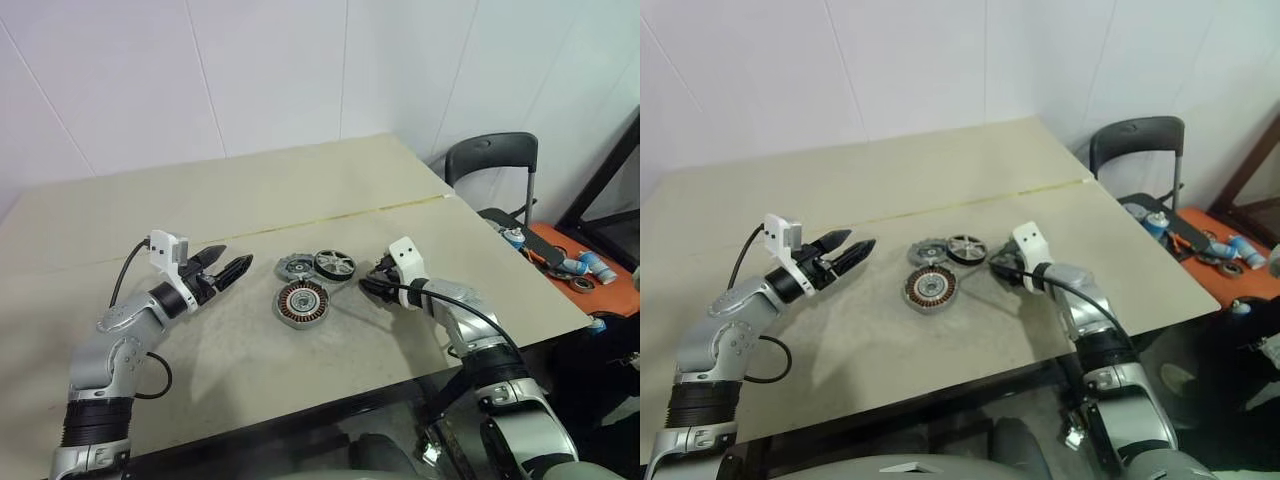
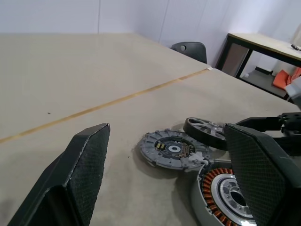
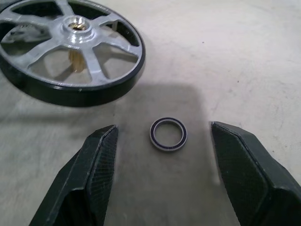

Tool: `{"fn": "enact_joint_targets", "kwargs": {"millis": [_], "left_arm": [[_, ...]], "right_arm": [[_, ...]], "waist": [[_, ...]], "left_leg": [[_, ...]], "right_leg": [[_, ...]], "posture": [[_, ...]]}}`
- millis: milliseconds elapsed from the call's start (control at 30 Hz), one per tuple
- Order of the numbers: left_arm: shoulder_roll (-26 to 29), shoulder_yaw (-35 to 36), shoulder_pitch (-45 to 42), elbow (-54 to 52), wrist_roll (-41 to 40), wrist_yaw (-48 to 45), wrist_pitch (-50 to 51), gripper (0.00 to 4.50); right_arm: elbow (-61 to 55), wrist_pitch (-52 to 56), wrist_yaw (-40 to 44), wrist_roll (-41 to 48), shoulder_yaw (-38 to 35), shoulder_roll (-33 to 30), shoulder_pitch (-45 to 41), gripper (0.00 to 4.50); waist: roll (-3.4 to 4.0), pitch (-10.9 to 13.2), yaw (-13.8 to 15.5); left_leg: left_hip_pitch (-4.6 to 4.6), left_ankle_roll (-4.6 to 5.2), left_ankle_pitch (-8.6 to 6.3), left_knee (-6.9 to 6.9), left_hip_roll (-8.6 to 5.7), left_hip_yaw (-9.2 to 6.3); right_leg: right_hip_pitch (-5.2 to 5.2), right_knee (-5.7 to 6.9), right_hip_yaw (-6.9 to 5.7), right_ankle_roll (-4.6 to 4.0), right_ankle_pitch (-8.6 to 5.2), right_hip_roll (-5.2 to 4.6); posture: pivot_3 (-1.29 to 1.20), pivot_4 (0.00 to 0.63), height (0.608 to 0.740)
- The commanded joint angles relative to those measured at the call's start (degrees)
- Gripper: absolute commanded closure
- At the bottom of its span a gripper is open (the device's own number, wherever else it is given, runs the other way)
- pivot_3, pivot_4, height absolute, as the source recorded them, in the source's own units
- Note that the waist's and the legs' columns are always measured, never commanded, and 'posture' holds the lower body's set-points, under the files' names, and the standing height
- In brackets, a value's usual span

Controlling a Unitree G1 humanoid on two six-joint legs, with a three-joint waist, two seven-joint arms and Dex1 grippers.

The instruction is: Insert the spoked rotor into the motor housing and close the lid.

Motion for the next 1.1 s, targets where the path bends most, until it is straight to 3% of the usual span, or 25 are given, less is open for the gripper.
{"fn": "enact_joint_targets", "kwargs": {"millis": [33,200,367,567,733,1100], "left_arm": [[0.1,0.6,-0.4,-2.4,-0.2,0.2,-0.2,0.4],[-0.1,0.4,0.3,-3.1,-0.1,0.6,-0.2,0.4],[-0.3,0.5,-0.2,-2.6,0.1,0.8,-0.4,0.4],[0.3,0.9,-1.9,-0.1,0.5,-0.1,-0.9,0.4],[0.4,0.9,-2.2,1.0,0.7,-0.7,-1.5,0.4],[0.2,0.7,-2.0,0.6,0.9,-0.7,-1.8,0.4]], "right_arm": [[5.2,0.9,-2.6,-0.6,-1.2,0.2,-1.5,1.2],[5.3,0.7,-1.8,-0.7,-1.1,-0.5,-1.5,1.2],[5.0,0.6,-0.8,-1.5,0.0,-1.4,-1.1,2.39],[6.0,0.5,-0.7,-1.6,0.0,-1.2,-2.6,2.39],[3.4,1.2,2.8,-1.6,1.4,-2.8,-1.2,3.52],[2.6,3.2,5.4,0.0,0.3,-4.8,-0.8,3.79]], "waist": [[-0.02,0.1,0.0],[-0.06,0.0,0.0],[-0.08,0.0,0.2],[-0.07,0.0,0.3],[-0.04,0.0,0.3],[0.0,0.1,0.7]], "left_leg": [[0.09,0.0,0.0,0.0,0.01,-0.01],[0.23,-0.01,-0.01,0.0,0.03,-0.05],[0.27,0.05,-0.02,-0.01,0.02,-0.09],[0.18,0.06,-0.02,-0.02,0.03,-0.11],[0.14,0.1,-0.04,-0.05,0.03,-0.13],[0.04,0.25,-0.14,-0.1,0.0,-0.16]], "right_leg": [[0.25,-0.03,0.0,-0.09,-0.07,0.01],[0.82,-0.4,-0.11,-0.09,-0.1,-0.03],[0.58,-0.55,-0.12,-0.02,-0.04,-0.03],[0.54,-0.61,-0.12,0.0,-0.02,-0.04],[0.51,-0.7,-0.16,0.01,-0.02,-0.04],[0.49,-0.88,-0.2,0.16,-0.03,-0.1]], "posture": [[0.0,0.0,0.74],[0.0,0.0,0.74],[0.0,0.0,0.74],[0.0,0.0,0.74],[0.0,0.0,0.74],[0.0,0.0,0.74]]}}
